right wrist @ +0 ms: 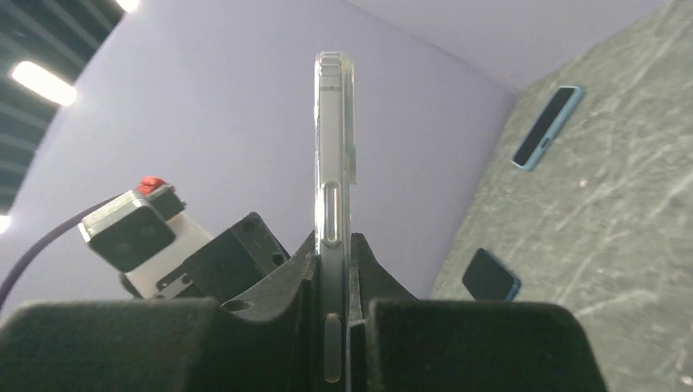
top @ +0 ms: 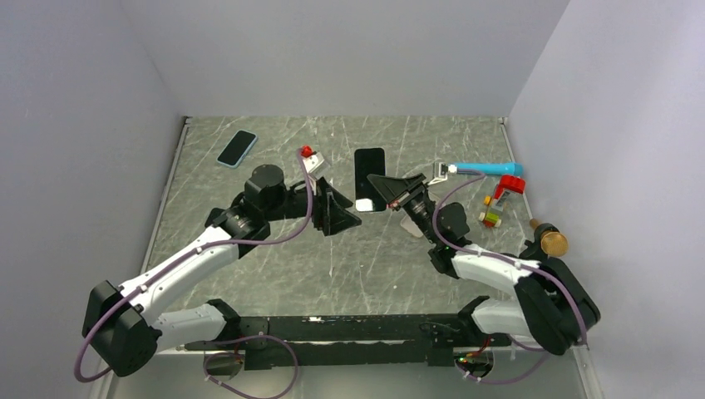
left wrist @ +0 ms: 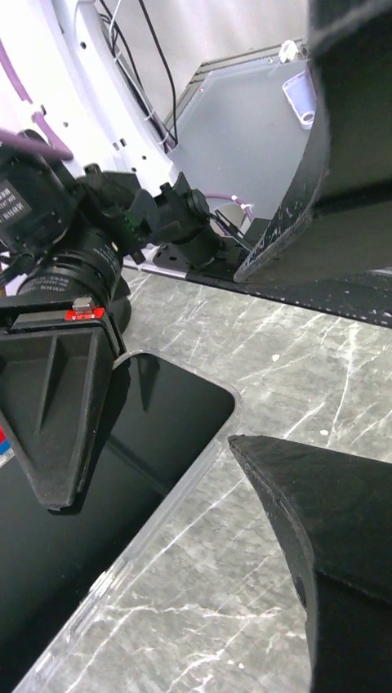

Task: Take the phone out of the phone case
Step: Adjust the phone.

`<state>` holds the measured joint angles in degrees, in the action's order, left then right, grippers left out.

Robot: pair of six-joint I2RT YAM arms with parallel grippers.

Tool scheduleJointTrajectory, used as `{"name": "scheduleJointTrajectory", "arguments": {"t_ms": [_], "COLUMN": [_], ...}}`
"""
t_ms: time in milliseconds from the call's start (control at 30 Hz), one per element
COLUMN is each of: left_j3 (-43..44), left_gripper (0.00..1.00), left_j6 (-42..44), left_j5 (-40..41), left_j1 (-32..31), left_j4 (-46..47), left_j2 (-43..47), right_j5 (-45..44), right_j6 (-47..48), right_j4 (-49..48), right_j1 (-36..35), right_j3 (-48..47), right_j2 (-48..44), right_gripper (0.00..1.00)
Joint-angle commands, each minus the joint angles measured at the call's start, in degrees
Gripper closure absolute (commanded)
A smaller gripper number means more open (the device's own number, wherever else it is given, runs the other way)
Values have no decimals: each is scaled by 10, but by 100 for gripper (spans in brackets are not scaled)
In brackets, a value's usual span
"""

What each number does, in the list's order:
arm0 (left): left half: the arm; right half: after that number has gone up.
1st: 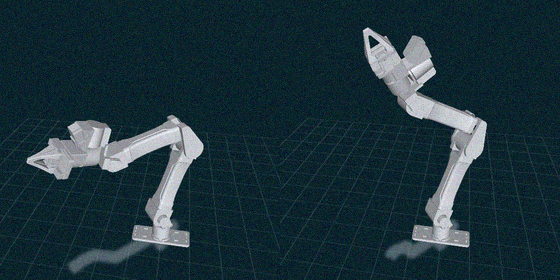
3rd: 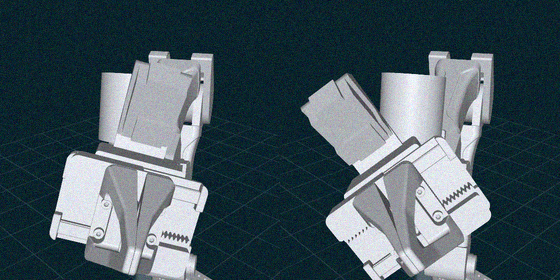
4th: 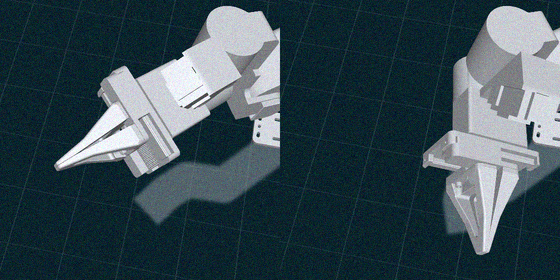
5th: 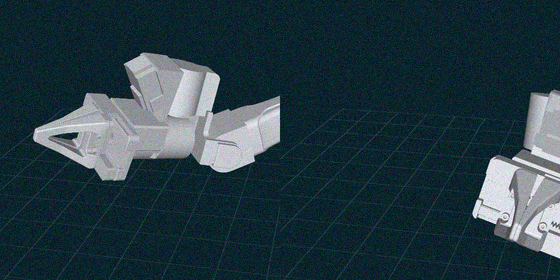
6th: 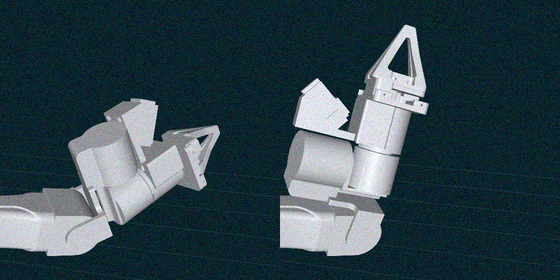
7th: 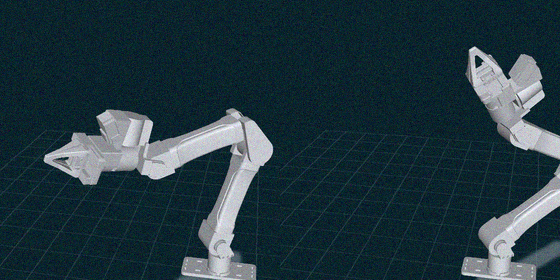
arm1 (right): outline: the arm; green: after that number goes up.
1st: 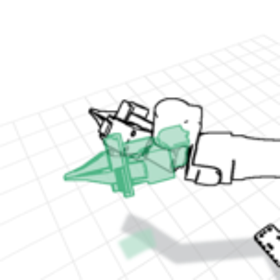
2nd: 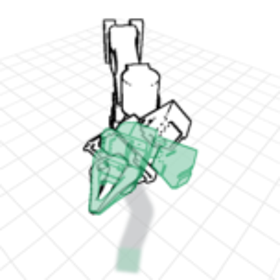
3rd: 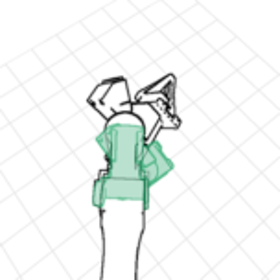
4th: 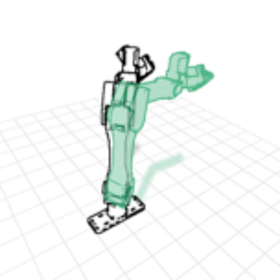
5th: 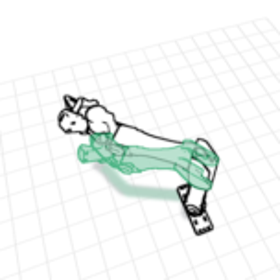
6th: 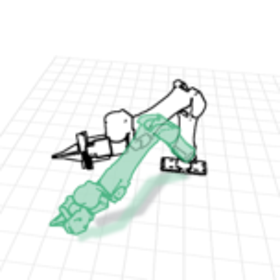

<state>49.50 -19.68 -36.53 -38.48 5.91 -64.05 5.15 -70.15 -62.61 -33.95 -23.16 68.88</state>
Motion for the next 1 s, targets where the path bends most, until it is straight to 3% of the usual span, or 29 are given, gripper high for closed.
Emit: {"name": "scheduleJointTrajectory", "arguments": {"t_ms": [0,200,433,667,967], "left_j3": [8,-6,8,5,6], "left_gripper": [36,50,58,61,55], "left_j6": [-41,-98,-116,-120,-122], "left_j5": [-36,-92,-126,-110,-97], "left_j1": [15,42,47,56,60], "left_j4": [50,117,111,107,91], "left_j2": [-11,-37,-72,-71,-75], "right_j5": [32,39,29,24,12], "right_j6": [-56,-90,-88,-72,-55], "right_j4": [-248,-335,-354,-342,-353], "right_j1": [-1,-5,-18,-27,-52], "right_j3": [-13,-27,-43,-42,-53], "right_j2": [48,115,137,117,130], "right_gripper": [100,100,100,100,100]}}
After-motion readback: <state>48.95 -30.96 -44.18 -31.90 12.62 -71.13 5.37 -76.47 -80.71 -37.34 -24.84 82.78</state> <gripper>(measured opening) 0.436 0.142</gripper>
